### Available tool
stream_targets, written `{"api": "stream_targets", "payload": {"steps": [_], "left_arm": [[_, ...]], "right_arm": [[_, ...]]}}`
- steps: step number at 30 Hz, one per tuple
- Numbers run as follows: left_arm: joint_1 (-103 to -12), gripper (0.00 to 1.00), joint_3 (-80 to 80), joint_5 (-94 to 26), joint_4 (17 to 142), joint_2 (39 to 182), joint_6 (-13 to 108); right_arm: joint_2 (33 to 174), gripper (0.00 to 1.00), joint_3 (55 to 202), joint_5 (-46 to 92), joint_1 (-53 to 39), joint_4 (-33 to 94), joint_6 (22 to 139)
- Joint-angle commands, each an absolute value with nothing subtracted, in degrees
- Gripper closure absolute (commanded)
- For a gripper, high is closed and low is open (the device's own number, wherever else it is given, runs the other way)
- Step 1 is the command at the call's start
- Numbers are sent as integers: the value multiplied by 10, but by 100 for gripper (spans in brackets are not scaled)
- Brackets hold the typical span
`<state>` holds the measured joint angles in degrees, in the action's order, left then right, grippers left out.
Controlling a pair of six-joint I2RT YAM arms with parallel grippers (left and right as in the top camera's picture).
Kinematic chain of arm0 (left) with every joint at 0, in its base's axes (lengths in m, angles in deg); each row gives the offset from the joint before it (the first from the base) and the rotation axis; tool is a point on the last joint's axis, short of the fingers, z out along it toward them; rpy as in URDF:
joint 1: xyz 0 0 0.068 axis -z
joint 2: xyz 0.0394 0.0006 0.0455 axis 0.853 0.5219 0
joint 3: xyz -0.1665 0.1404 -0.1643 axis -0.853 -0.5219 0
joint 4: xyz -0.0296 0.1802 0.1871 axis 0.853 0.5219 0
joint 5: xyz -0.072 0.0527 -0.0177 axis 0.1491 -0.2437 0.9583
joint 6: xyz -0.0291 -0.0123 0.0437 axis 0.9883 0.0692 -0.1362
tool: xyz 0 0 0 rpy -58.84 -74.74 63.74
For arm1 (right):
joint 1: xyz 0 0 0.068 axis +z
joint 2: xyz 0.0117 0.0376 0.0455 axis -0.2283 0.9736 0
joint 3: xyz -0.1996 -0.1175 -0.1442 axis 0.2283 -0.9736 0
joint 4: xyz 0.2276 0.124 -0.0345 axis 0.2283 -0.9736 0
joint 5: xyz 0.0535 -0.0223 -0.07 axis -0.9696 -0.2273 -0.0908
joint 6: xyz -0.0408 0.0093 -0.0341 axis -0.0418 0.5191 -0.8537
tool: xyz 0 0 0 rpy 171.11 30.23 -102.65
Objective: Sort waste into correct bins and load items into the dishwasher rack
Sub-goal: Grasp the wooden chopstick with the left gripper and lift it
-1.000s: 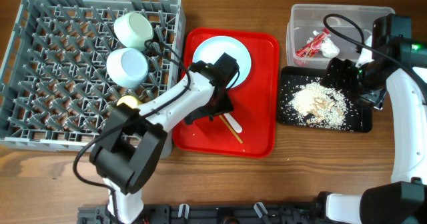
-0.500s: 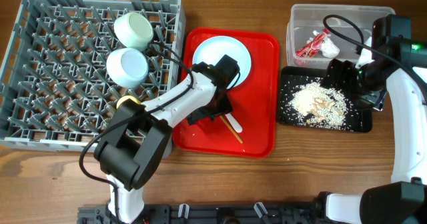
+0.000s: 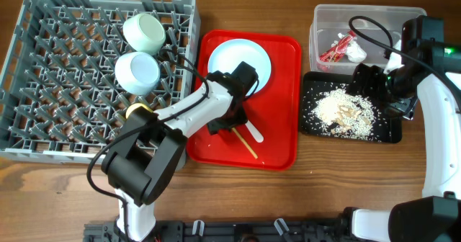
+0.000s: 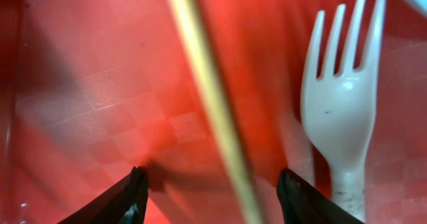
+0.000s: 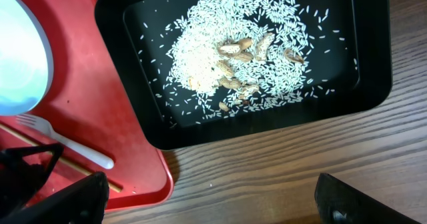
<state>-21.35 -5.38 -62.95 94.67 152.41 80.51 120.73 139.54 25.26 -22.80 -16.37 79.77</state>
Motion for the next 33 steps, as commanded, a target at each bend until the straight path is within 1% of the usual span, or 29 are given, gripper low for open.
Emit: {"api": "stream_targets", "payload": {"steps": [1,2,3,4,5,9,11,13,18,20,29,33], "left_arm": [[-210,59,-78,-635,945,1536,812],[-210,61,-78,-635,944,1536,812],[-210,67,-78,-635,943,1536,813],[-210,71,-78,-635,942,1536,813],[-210,76,-78,-635,941,1536,812],[-210,82,-78,-633,938,1536,813],[-210,84,-78,-624,938,1536,812],[-210,88,-78,-622,938,1536,812],[-210,91,-78,-622,934,1536,812],[-210,96,-78,-622,934,1536,812],[-210,96,-70,-623,935,1517,805],[-211,96,-49,-629,936,1474,755]], "right_arm": [[1199,0,1407,250,-230,-165,788],[1199,0,1407,250,-230,-165,788],[1199,0,1407,250,-230,-165,788],[1199,0,1407,250,-230,-166,788],[1199,0,1407,250,-230,-166,788],[1199,0,1407,250,-230,-168,787],[1199,0,1407,250,-230,-168,788],[1199,0,1407,250,-230,-168,788],[1199,0,1407,250,-230,-169,788],[1199,0,1407,250,-230,-168,788],[1199,0,1407,250,-230,-169,787],[1199,0,1407,250,-230,-169,786]]}}
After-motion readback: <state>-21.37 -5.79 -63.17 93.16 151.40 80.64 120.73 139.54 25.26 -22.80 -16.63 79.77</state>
